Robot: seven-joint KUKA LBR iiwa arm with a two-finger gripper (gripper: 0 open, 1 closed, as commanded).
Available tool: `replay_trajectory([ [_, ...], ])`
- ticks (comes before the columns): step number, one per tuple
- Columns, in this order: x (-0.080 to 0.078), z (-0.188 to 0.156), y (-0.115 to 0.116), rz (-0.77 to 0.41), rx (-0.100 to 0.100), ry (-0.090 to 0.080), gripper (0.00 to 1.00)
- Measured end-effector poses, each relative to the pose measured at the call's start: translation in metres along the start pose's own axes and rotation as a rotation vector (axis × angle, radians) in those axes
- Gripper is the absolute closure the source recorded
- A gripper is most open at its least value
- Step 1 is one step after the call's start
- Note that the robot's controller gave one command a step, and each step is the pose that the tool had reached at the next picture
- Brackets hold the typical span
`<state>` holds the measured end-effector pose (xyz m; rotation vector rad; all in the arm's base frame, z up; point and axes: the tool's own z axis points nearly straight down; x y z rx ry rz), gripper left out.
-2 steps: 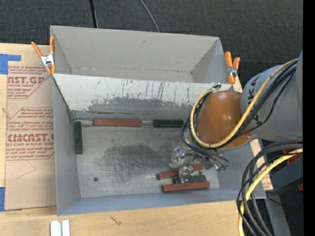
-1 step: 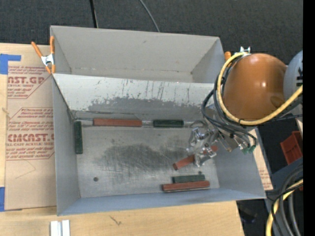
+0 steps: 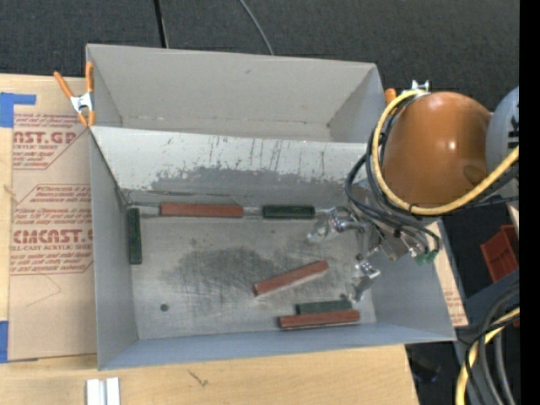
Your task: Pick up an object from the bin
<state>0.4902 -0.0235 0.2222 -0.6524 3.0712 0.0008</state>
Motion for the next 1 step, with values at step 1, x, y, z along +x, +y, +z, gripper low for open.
replay_trajectory([
  [1, 0.0, 0.0, 0.0, 0.0, 0.0, 0.0, 0.0],
])
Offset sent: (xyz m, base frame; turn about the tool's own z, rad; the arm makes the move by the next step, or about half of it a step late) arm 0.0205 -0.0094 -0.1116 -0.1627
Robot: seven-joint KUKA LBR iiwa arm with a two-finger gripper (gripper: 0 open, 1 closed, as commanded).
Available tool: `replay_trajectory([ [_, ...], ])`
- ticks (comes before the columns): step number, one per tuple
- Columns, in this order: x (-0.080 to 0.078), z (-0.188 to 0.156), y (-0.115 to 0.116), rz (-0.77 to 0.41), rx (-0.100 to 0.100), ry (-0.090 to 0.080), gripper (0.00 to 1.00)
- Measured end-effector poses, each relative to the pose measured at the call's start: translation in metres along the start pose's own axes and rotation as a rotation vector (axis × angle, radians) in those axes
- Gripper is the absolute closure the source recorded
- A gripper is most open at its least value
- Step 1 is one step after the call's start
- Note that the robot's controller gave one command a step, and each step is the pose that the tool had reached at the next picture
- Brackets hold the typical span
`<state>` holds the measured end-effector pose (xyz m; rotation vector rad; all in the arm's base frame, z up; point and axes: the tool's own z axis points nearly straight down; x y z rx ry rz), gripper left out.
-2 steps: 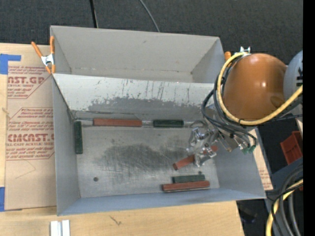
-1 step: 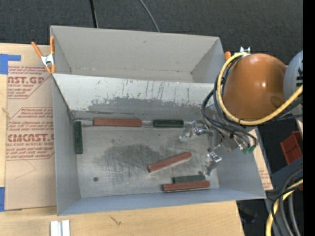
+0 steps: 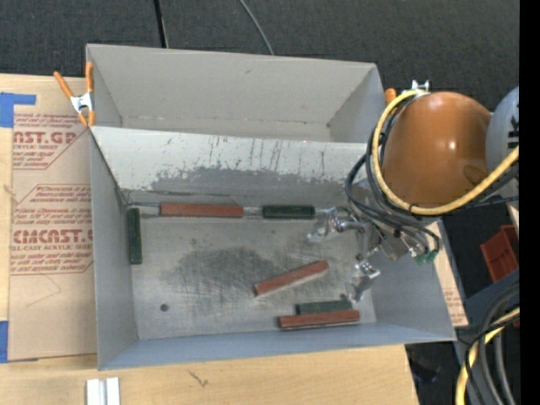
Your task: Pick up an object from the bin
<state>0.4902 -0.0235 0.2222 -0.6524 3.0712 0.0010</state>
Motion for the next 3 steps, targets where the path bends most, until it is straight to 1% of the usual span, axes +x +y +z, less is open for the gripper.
replay_trajectory([
  [1, -0.0139, 0.1151, -0.0148, -0.164, -0.005, 0.005, 1.0],
  [2, -0.0153, 0.1123, -0.0155, -0.163, -0.001, 0.001, 0.0],
  [3, -0.0153, 0.1123, -0.0155, -0.163, -0.001, 0.001, 0.0],
])
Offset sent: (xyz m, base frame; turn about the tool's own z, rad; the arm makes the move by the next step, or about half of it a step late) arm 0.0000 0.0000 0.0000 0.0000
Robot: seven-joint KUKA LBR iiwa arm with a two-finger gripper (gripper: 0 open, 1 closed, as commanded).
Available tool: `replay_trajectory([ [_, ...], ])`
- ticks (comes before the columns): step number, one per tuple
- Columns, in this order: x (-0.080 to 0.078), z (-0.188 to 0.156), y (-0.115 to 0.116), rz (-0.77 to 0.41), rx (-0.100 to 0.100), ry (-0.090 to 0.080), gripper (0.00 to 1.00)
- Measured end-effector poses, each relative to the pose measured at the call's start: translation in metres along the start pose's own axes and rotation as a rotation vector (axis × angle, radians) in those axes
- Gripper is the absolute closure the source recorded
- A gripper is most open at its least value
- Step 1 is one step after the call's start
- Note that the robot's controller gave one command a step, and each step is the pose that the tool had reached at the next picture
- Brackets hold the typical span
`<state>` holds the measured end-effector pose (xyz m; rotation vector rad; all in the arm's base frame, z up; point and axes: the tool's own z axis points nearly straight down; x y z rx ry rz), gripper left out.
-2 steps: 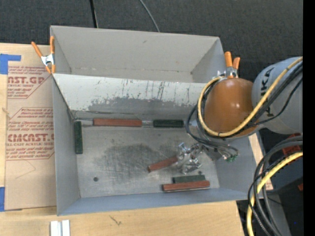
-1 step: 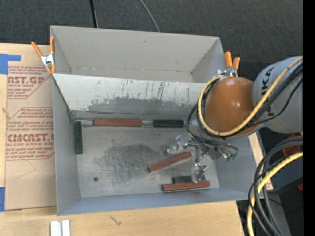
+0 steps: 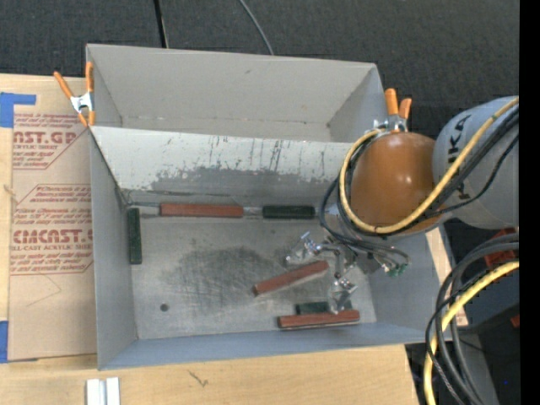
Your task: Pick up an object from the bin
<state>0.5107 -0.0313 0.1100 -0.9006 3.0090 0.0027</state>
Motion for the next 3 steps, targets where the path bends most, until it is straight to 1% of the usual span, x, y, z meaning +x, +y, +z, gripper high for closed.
replay_trajectory([
  [1, -0.054, 0.032, 0.018, 0.005, 0.011, -0.022, 1.0],
  [2, -0.054, 0.032, 0.018, 0.005, 0.011, -0.022, 1.0],
  [3, -0.084, -0.123, 0.04, -0.023, 0.004, -0.006, 1.0],
])
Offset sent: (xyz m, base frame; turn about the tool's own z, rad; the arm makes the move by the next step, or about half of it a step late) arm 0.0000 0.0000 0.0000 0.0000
